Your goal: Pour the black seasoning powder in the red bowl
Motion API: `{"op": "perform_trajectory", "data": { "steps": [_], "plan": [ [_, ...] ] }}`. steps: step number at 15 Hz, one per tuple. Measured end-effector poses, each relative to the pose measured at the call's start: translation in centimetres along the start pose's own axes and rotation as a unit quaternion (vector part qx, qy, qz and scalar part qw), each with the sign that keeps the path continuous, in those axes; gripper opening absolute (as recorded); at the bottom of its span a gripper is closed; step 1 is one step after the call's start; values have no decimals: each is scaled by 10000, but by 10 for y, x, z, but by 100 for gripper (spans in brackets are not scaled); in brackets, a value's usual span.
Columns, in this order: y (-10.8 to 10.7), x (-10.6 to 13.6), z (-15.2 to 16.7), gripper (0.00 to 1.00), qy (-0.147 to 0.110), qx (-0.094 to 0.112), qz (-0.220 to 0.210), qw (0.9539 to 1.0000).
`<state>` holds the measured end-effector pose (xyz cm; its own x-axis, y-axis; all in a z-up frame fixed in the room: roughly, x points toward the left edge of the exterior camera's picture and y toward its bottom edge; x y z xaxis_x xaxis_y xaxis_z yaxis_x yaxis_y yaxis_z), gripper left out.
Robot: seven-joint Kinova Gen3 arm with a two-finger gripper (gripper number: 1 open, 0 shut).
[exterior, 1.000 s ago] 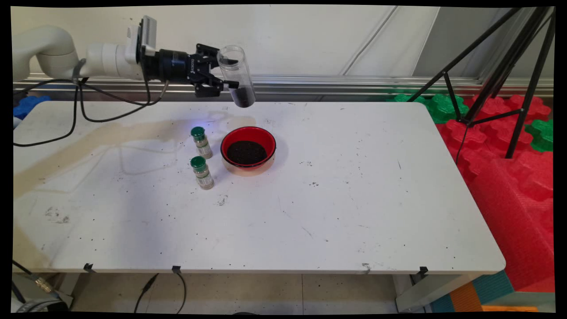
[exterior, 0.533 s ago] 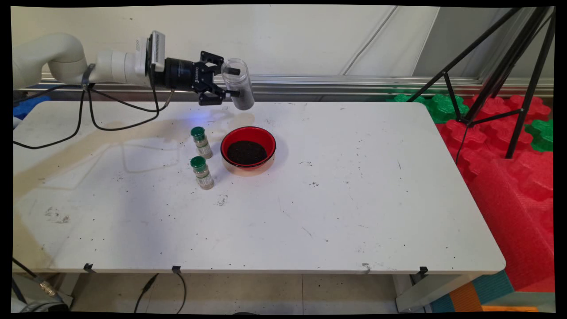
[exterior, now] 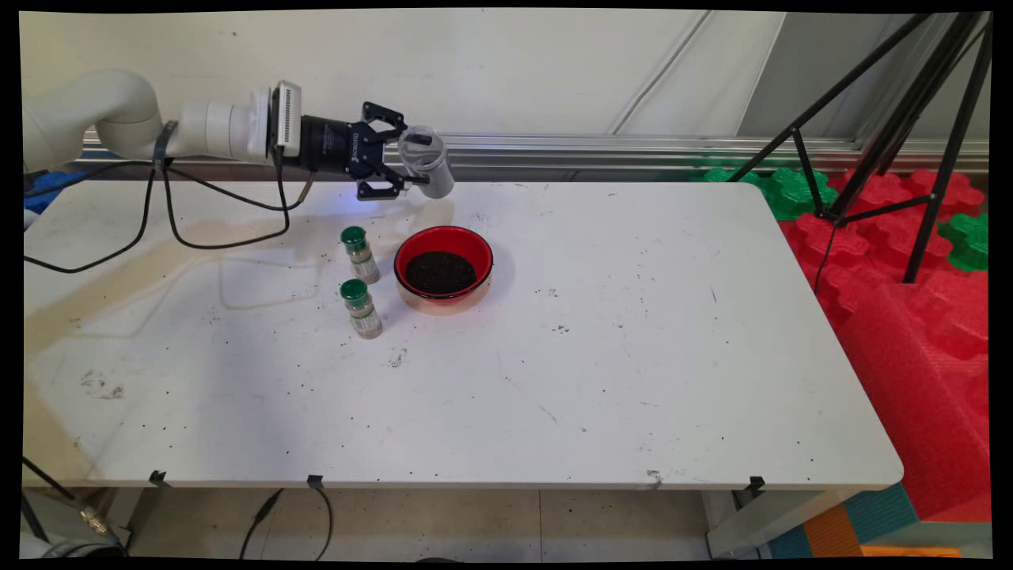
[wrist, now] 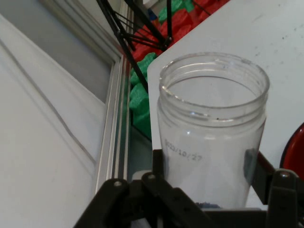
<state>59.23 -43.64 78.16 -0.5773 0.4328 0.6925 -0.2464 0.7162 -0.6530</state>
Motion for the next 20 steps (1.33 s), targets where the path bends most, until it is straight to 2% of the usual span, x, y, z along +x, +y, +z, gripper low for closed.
{"op": "perform_trajectory", "data": {
  "steps": [5, 9, 15, 20],
  "plan": [
    [6, -1, 2, 0, -35, -40, 555, 9984],
    [11, 0, 4, 0, -50, -75, 1139, 9934],
    [17, 1, 7, 0, -67, -79, 1956, 9806],
    [20, 0, 10, 0, -110, -49, 2621, 9650]
  ]
}}
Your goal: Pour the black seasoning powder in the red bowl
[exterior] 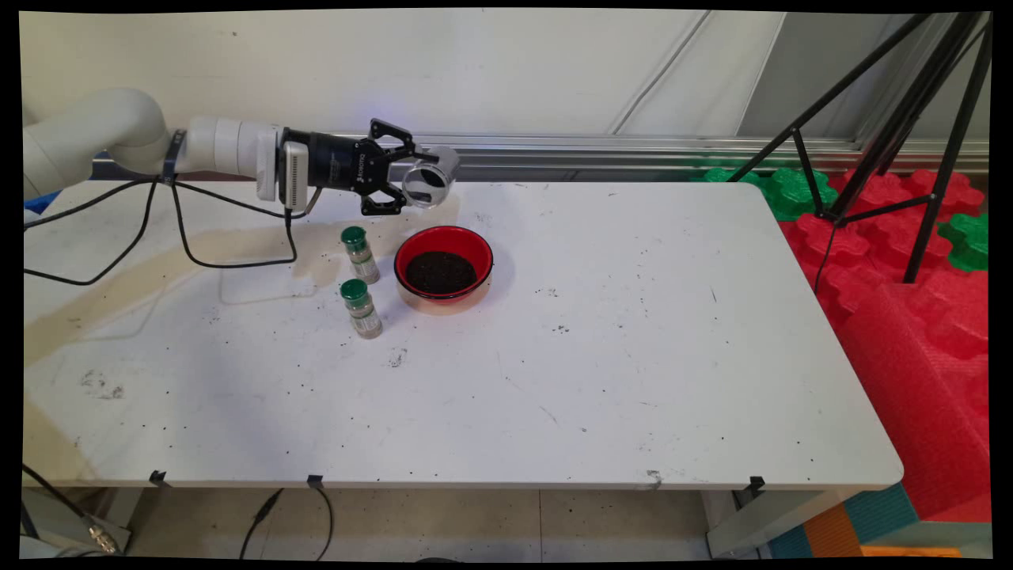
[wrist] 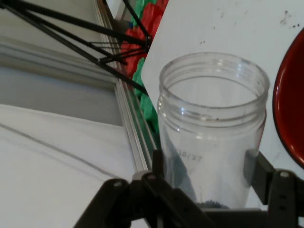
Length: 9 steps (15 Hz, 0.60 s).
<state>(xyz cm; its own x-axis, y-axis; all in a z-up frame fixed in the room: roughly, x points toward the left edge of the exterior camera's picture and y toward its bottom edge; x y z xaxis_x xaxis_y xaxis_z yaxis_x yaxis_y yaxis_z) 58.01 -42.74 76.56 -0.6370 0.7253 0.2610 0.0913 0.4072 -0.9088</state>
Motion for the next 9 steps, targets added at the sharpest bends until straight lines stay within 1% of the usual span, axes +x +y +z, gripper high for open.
{"op": "perform_trajectory", "data": {
  "steps": [2, 4, 7, 9],
  "plan": [
    [1, 0, 1, 0, -26, 16, 304, 9995],
    [1, 1, 1, 0, -42, 30, 514, 9987],
    [1, 2, 2, 0, -73, 65, 926, 9957],
    [1, 3, 2, 0, -80, 82, 1128, 9936]
  ]
}}
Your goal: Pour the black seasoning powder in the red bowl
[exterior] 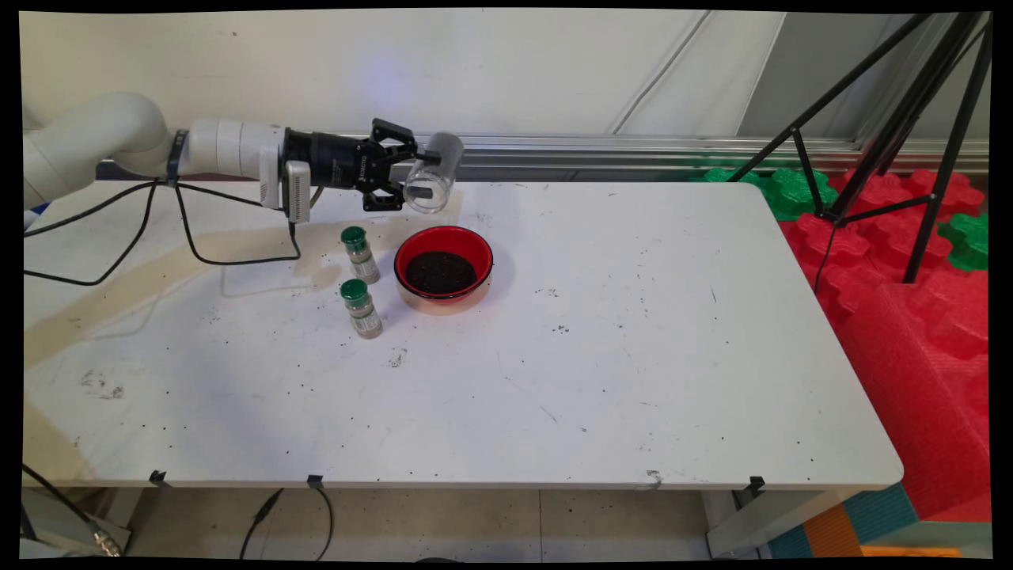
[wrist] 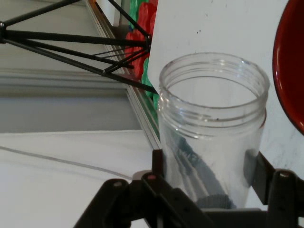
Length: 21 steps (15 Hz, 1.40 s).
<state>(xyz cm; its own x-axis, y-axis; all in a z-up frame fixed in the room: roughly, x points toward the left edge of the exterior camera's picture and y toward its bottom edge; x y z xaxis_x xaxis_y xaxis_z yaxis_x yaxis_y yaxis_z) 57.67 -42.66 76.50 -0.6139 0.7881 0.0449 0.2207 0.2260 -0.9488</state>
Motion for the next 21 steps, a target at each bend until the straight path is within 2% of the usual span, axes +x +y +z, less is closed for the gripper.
{"op": "perform_trajectory", "data": {
  "steps": [4, 12, 21],
  "plan": [
    [-2, 2, 0, 0, -14, 56, 454, 9990],
    [-8, 7, 0, 0, -50, 160, 1232, 9922],
    [-15, 13, -1, 0, -81, 270, 2079, 9777]
  ]
}}
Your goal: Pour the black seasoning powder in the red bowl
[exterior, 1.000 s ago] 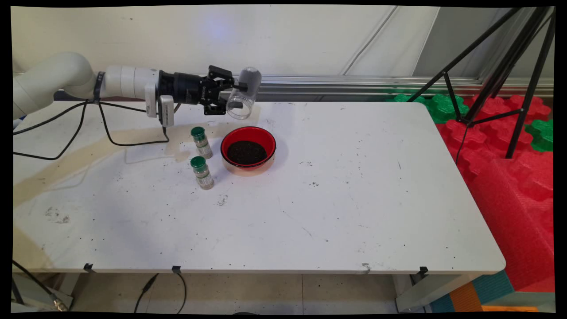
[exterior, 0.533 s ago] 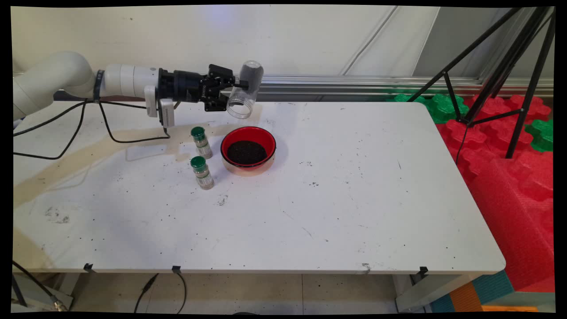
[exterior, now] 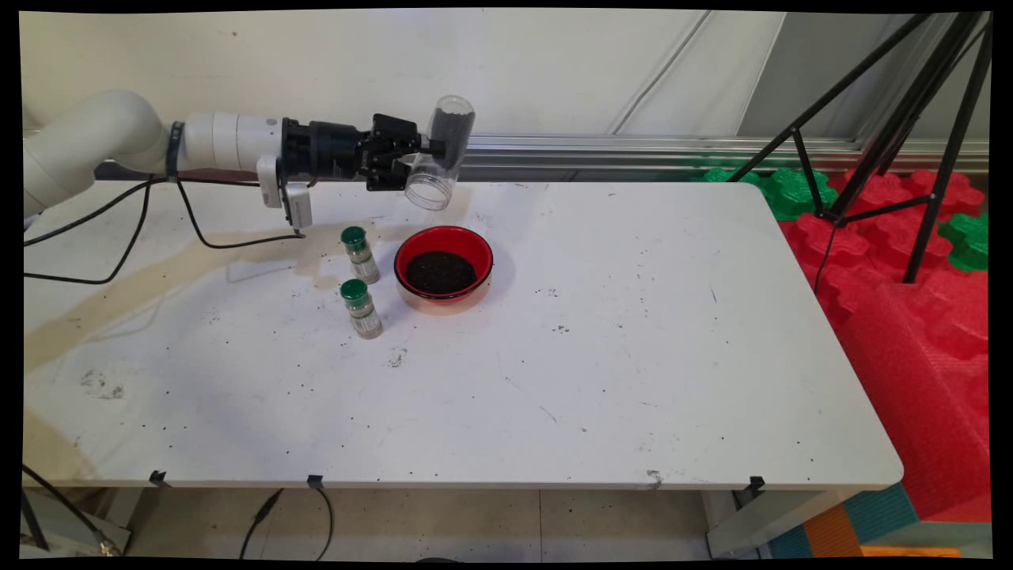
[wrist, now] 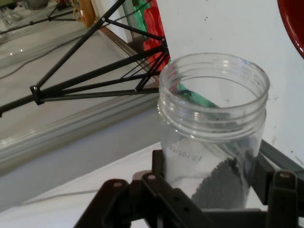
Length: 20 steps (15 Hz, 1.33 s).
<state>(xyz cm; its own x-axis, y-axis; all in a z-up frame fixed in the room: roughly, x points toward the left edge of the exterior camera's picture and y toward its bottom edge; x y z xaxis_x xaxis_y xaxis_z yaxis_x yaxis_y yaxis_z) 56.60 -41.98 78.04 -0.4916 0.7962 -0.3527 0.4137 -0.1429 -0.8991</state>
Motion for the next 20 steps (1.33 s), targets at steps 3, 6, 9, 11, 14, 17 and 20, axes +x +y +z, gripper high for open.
{"op": "perform_trajectory", "data": {
  "steps": [3, 6, 9, 11, 14, 17, 20],
  "plan": [
    [-2, 1, 0, 0, -4, 33, 293, 9996],
    [-3, 2, 0, 0, -5, 60, 567, 9984],
    [-5, 3, 0, 0, -3, 81, 737, 9972],
    [-6, 3, 0, 0, -16, 120, 861, 9962],
    [-12, 3, -1, 0, -45, 195, 1113, 9936],
    [-10, 5, 1, 0, -18, 186, 1251, 9920],
    [-11, 6, 1, 0, -15, 213, 1404, 9899]
  ]
}}
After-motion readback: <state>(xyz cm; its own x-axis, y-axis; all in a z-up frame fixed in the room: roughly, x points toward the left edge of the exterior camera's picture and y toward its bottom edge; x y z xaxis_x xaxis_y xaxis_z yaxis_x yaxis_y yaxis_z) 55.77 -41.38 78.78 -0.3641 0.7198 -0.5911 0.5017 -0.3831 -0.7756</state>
